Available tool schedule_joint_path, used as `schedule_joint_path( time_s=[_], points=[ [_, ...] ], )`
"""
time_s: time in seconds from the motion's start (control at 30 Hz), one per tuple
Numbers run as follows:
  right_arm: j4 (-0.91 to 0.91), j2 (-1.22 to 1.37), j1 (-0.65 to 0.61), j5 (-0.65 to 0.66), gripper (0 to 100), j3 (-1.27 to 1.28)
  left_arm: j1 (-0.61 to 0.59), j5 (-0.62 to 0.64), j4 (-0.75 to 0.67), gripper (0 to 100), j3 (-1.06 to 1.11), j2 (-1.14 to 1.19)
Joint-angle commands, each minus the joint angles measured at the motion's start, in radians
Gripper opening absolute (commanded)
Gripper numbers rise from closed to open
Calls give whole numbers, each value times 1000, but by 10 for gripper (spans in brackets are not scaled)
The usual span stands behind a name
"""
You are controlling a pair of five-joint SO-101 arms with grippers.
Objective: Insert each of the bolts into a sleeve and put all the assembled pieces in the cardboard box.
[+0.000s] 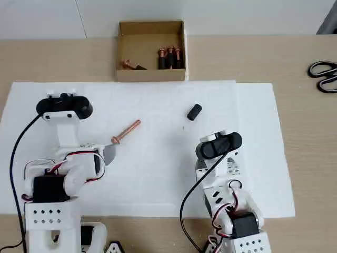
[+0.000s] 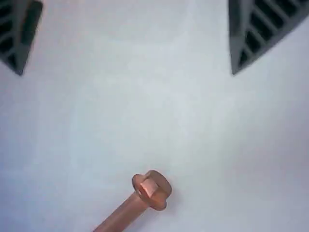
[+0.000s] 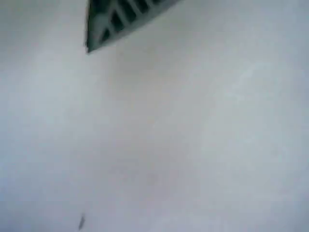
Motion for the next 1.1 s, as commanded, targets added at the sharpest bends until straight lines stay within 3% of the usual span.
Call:
schedule_joint_path(
  time_s=[0.0, 0.1, 0.33, 0.67, 0.8, 1.07],
  points=[
    [7, -24, 56, 41, 185, -29, 3, -2, -18, 258, -4, -12],
    [85, -16, 107, 106, 185, -176, 3, -2, -18, 258, -4, -12],
    [136, 110, 113, 109, 184, -485, 3, -2, -18, 258, -4, -12],
    [145, 750, 107, 103, 186, -928, 3, -2, -18, 258, -4, -12],
    [226, 1038, 107, 101, 186, -1155, 3, -2, -18, 258, -4, -12],
    [446, 1573, 96, -135, 184, -1645, 3, -2, -14, 258, -4, -12]
  ],
)
